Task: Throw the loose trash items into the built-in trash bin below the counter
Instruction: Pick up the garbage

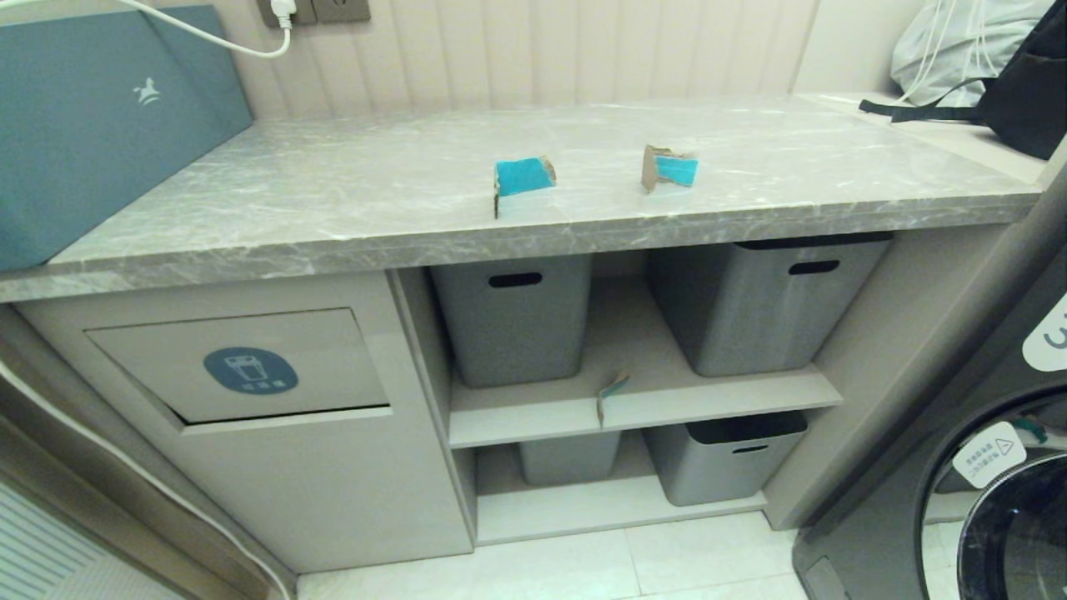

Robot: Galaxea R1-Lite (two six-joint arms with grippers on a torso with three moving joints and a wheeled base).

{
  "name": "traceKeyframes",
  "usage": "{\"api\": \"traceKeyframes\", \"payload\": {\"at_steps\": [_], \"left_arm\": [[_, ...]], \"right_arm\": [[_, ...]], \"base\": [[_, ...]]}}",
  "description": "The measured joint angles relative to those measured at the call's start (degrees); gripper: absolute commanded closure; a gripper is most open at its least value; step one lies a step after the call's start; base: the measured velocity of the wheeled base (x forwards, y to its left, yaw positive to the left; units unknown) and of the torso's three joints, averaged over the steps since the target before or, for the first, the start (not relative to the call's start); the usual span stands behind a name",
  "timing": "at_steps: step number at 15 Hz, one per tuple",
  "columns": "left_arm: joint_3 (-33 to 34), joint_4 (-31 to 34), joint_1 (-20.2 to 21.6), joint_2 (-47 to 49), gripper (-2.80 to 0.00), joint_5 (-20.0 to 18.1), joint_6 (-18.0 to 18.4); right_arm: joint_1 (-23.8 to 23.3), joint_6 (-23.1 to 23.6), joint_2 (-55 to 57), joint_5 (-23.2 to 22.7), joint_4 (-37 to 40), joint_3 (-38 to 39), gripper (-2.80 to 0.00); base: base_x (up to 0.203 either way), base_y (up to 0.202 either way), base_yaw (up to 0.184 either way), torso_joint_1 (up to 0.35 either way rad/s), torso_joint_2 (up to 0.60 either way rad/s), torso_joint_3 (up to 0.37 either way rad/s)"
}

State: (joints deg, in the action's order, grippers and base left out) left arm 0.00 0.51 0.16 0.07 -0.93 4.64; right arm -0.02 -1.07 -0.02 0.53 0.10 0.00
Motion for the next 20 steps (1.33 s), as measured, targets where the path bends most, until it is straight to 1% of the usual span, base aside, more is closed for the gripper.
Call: {"api": "traceKeyframes", "payload": {"at_steps": [6, 12, 16, 20], "left_arm": [[0.0, -0.1, 0.0, 0.0, 0.00, -0.1, -0.2], [0.0, -0.1, 0.0, 0.0, 0.00, -1.3, 3.5], [0.0, -0.1, 0.0, 0.0, 0.00, -1.4, 5.0], [-0.6, 0.2, 0.0, 0.3, 0.00, -1.7, 4.8]], "right_arm": [[0.0, 0.1, 0.0, -0.1, 0.0, 0.0, 0.00], [0.0, 0.1, 0.0, -0.1, 0.0, 0.0, 0.00], [0.0, 0.1, 0.0, -0.1, 0.0, 0.0, 0.00], [0.0, 0.1, 0.0, -0.1, 0.0, 0.0, 0.00]], "base": [[0.000, 0.000, 0.000, 0.000, 0.00, 0.000], [0.000, 0.000, 0.000, 0.000, 0.00, 0.000], [0.000, 0.000, 0.000, 0.000, 0.00, 0.000], [0.000, 0.000, 0.000, 0.000, 0.00, 0.000]]}}
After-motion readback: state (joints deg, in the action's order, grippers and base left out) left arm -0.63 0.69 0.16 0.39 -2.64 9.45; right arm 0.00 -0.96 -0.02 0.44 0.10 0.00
